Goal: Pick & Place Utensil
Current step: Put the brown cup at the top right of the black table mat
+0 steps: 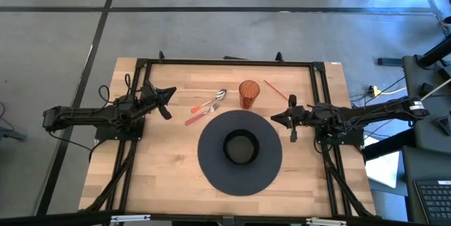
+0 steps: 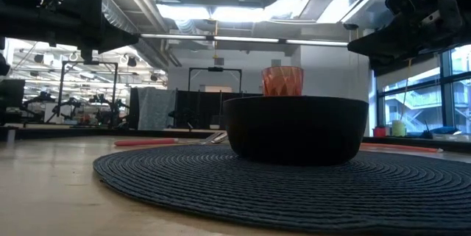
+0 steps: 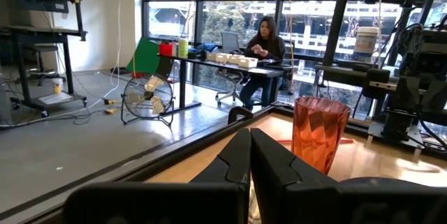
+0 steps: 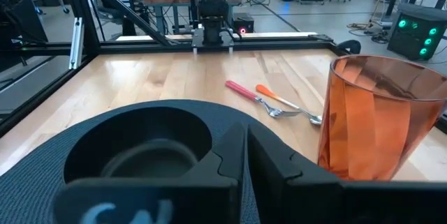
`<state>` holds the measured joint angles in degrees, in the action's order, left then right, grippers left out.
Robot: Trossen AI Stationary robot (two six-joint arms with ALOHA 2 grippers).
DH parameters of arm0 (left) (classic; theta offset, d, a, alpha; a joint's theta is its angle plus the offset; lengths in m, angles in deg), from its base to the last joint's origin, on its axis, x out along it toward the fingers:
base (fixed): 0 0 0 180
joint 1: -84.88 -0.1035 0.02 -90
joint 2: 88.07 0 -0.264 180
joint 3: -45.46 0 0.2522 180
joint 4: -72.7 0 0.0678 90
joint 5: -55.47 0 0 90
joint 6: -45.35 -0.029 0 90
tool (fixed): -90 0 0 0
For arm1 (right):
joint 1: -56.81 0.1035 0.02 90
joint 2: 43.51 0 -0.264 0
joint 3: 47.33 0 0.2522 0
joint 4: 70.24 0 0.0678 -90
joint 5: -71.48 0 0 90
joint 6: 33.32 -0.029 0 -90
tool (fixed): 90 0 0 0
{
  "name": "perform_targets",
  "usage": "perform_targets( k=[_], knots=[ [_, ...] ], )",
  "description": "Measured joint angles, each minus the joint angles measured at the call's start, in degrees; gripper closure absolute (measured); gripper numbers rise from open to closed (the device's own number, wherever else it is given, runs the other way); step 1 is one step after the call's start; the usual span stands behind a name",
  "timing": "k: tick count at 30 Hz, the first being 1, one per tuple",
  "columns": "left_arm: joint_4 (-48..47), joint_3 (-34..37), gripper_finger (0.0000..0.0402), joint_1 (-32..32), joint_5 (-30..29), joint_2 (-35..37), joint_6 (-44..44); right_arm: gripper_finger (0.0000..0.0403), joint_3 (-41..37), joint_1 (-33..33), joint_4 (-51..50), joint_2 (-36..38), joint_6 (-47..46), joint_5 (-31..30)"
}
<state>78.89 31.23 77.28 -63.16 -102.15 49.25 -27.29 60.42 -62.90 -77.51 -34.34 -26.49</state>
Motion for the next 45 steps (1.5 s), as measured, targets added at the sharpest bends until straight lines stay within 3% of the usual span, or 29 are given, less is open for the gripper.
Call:
perform_targets(
  k=[45],
  knots=[
    [0.0,0.0,0.0398,0.0,-0.1,0.0,-0.1,0.0381,0.0,0.0,-1.9,0.0,-0.1,0.0]
  ],
)
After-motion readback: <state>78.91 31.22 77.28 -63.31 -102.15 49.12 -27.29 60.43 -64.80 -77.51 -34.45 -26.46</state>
